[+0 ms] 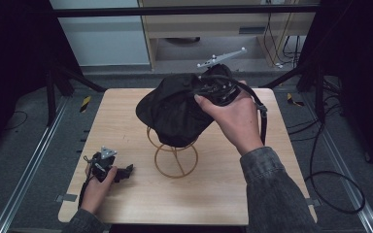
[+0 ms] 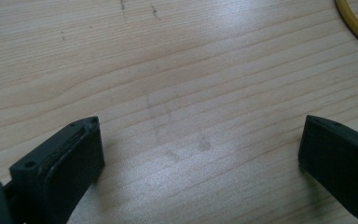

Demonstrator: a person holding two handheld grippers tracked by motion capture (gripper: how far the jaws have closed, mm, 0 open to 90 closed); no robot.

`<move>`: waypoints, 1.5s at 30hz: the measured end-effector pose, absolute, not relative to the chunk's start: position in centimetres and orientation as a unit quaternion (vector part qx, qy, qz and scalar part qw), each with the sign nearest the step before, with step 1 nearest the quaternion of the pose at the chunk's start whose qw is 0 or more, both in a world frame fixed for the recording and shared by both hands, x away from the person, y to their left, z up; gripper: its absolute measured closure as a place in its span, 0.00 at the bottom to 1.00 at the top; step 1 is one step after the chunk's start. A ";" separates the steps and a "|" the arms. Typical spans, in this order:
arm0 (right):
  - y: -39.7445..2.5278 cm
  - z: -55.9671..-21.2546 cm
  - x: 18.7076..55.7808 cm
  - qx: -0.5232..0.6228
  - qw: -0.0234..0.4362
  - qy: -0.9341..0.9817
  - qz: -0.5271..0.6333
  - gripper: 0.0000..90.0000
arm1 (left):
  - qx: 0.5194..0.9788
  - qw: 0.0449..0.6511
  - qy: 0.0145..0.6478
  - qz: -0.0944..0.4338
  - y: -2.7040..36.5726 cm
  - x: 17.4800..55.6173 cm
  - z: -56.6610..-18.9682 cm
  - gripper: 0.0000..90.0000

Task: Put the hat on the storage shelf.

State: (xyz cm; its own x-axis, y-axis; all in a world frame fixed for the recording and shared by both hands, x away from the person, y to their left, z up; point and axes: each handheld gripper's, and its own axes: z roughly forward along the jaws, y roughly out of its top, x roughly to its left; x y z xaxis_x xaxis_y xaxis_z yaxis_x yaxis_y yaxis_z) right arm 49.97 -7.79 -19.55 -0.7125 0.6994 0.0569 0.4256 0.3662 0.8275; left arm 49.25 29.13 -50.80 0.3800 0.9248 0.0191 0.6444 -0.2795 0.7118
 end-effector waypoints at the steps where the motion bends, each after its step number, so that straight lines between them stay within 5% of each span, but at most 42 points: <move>1: -7.8 -19.6 50.0 0.346 0.154 0.812 0.443 0.97 | 0.768 0.316 0.511 0.222 29.1 49.2 -50.8 0.00; 45: -6.7 -23.2 50.9 0.354 0.112 0.833 0.409 0.96 | 0.769 0.316 0.510 0.222 29.1 49.3 -50.8 0.00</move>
